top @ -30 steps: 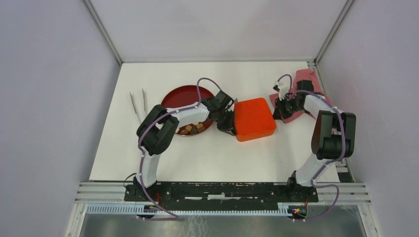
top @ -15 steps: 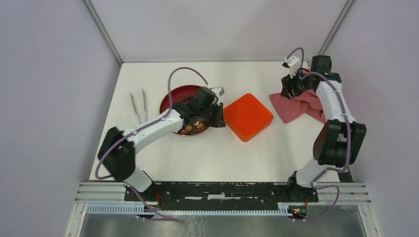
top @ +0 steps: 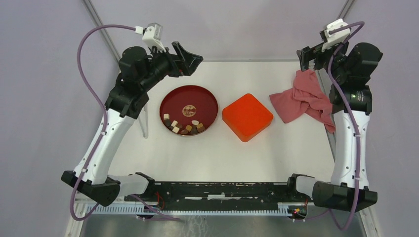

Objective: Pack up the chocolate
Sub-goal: Reset both arms

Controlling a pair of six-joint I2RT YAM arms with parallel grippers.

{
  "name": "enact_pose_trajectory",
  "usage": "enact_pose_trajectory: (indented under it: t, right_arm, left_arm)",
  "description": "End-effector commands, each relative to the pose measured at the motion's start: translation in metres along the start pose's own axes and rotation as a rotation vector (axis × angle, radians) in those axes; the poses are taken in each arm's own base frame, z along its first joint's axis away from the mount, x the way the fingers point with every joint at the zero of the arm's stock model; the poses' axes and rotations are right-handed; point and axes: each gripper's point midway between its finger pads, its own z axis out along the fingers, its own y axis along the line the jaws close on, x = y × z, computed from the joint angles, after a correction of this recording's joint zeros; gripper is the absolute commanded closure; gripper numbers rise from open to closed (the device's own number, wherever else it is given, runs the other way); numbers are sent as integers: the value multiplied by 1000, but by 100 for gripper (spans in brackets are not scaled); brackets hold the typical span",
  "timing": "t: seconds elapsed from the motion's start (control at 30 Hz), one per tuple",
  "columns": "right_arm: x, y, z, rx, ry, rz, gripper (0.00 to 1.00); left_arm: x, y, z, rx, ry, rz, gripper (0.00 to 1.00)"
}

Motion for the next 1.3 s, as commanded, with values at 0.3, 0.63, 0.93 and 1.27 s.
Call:
enact_pose_trajectory:
  t: [0.3, 0.63, 0.93, 1.27]
  right_arm:
    - [-35, -26, -33, 244, -125, 214, 2]
    - [-34, -21, -29, 220, -131, 236, 2]
    - [-31, -16, -26, 196, -138, 246, 2]
    - [-28, -15, -27, 198, -132, 247, 2]
  left_arm:
    - [-74, -41, -53, 65, -208, 25, 0]
    - [-75, -40, -64, 56, -232, 28, 0]
    - [-69, -36, -68, 45, -231, 5, 0]
    - [-68, -34, -68, 34, -232, 8, 0]
